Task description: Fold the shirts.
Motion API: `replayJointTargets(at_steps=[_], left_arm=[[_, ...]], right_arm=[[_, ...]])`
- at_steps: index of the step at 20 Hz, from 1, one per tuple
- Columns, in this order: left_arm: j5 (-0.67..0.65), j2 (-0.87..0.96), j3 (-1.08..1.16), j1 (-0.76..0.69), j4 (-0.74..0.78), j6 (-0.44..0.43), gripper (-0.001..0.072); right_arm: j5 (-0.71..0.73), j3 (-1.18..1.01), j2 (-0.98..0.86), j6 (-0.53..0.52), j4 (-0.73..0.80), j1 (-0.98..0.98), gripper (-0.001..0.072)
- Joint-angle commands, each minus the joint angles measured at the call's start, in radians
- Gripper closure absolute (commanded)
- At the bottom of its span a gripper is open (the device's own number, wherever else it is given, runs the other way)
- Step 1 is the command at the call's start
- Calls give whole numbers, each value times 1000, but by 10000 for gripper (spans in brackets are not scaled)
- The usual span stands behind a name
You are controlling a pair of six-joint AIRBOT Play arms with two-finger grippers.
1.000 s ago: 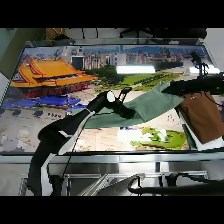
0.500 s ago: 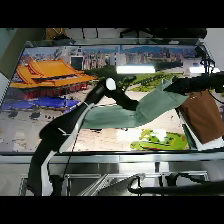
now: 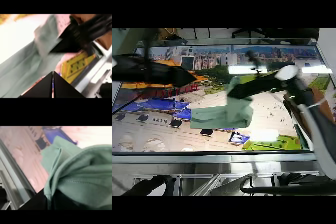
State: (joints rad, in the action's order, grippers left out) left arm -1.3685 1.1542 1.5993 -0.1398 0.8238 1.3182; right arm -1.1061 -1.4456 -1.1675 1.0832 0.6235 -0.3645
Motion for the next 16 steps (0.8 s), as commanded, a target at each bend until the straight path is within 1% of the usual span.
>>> replayJointTargets(at_steps=[1, 2, 3, 4, 6, 9, 11, 13, 14, 16], left_arm=[[56, -317, -212, 174, -13, -39, 696], [55, -381, -271, 217, -14, -39, 696], [54, -435, -322, 249, -16, -40, 696], [53, -484, -370, 280, -15, -44, 696], [55, -564, -446, 332, -15, -46, 696], [54, -652, -529, 391, -16, -46, 696], [52, -689, -565, 414, -15, -46, 696], [51, -711, -578, 425, -16, -45, 696], [51, -716, -577, 425, -16, -45, 696], [47, -713, -577, 425, -42, -45, 696]], right_arm=[[446, 0, -200, -95, 8, -367, 413], [540, 0, -264, -154, 8, -438, 354], [599, -2, -317, -177, 8, -490, 348], [599, -3, -338, -179, 8, -507, 347], [494, -3, -308, -178, 8, -477, 347], [274, -3, -185, -160, 8, -329, 347], [148, -3, -88, -121, 12, -177, 346], [57, -3, -10, -74, 19, -1, 341], [13, -2, 19, -36, 39, 93, 321], [-83, -2, 43, 36, 105, 252, 146]])
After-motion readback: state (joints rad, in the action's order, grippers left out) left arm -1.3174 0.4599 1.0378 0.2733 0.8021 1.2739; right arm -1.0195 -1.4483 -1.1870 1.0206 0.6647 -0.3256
